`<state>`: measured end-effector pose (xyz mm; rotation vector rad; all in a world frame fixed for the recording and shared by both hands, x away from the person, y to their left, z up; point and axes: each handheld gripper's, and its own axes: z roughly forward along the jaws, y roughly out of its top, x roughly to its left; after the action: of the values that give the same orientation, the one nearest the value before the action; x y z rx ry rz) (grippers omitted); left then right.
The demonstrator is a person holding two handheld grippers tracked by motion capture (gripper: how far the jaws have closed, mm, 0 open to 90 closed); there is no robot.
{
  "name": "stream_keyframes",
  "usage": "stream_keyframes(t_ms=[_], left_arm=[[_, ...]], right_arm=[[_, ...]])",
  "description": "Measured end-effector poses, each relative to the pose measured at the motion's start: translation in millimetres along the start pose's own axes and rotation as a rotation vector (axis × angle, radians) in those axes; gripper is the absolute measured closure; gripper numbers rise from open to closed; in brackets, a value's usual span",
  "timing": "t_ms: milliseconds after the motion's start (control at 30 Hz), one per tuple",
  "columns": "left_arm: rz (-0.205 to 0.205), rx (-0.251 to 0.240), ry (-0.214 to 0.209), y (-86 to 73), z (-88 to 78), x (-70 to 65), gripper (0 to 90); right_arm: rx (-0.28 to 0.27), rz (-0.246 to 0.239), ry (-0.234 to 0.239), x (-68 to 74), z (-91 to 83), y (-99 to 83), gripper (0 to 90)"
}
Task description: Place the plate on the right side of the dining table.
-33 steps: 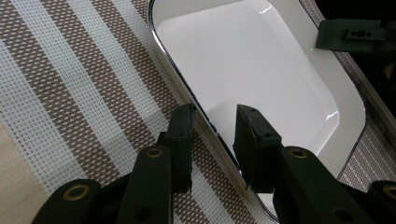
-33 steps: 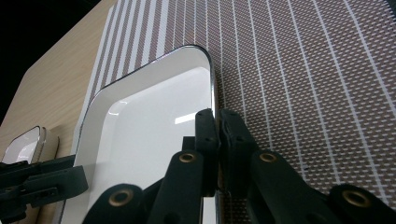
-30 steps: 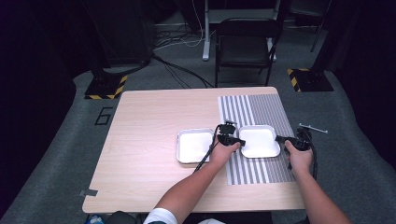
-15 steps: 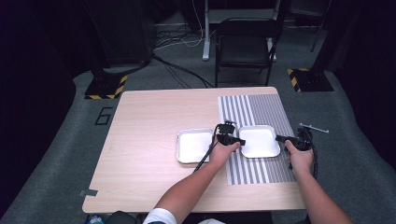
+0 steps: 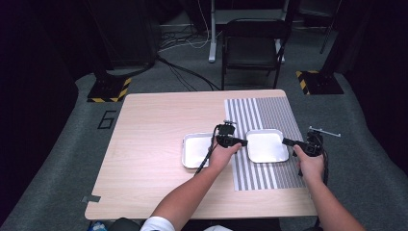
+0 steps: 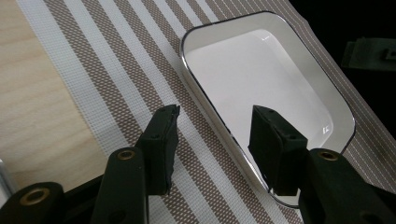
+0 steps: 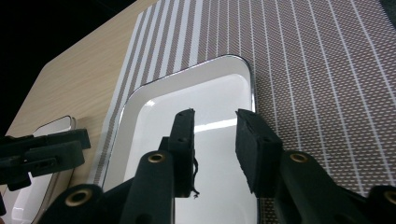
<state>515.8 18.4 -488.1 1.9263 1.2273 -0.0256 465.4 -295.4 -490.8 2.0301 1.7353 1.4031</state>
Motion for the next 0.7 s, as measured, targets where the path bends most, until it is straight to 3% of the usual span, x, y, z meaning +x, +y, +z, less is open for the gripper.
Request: stream_keyframes(t_ms=[267,700], left_arm=[[-0.001,-0.019,0.011,2.1,-12.7,7.5,50.7],[-0.012,-0.059,0.029,1.4,-37.4,26.0,50.4]], right_arm=[[0.015,-0.027,0.016,9.6,-1.0,-1.7,59.4],[0.029,-0.083,0.056,28.1,-5.1,-7.1,57.7]])
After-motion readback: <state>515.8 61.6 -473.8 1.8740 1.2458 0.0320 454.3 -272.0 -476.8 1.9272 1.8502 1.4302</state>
